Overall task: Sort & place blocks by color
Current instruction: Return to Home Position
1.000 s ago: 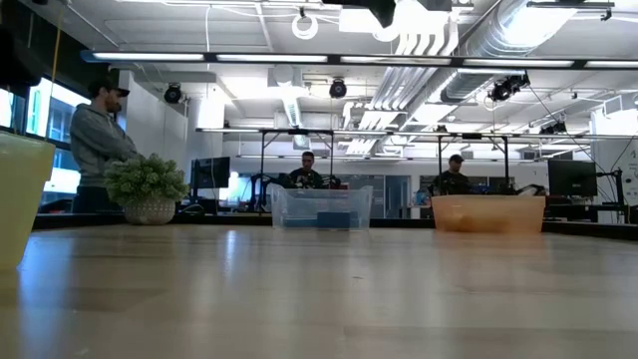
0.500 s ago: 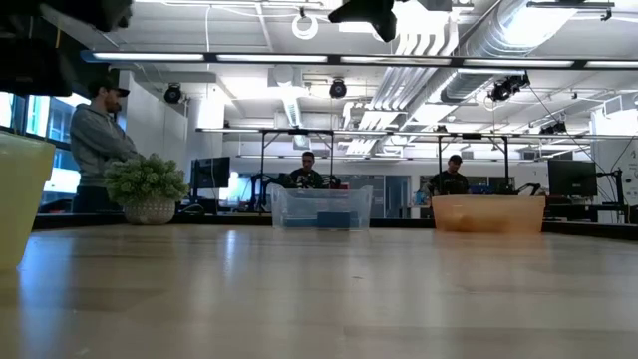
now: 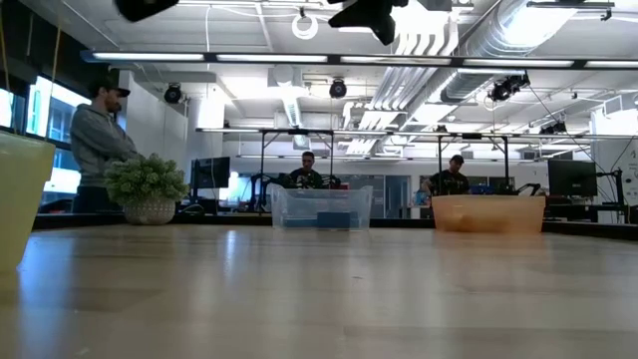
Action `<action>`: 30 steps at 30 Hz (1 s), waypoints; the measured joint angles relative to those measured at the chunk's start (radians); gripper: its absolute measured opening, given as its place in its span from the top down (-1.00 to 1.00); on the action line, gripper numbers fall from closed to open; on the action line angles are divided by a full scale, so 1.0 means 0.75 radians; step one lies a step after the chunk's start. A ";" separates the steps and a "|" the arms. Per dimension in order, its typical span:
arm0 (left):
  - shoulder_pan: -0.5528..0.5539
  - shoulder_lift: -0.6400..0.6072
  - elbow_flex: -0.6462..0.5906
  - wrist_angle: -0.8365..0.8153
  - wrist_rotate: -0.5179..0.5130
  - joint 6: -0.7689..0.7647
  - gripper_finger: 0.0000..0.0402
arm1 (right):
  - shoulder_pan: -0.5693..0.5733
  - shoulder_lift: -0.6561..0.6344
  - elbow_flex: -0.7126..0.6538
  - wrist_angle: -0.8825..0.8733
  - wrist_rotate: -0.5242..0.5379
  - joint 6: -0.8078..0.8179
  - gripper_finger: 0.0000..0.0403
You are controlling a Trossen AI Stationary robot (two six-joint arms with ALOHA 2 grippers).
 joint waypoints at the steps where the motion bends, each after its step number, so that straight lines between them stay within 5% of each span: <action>1: 0.014 -0.040 0.000 0.003 -0.029 0.042 0.05 | 0.000 0.000 -0.001 0.001 0.001 0.008 0.17; 11: 0.095 -0.409 -0.046 -0.014 -0.212 0.395 0.04 | 0.000 0.000 -0.001 0.137 0.040 0.175 0.17; 19: 0.094 -0.819 -0.433 0.210 -0.398 0.425 0.04 | 0.006 0.000 -0.001 0.292 0.044 0.364 0.17; 30: 0.094 -1.267 -0.796 0.357 -0.428 0.500 0.04 | 0.053 0.000 -0.001 0.310 0.185 0.506 0.17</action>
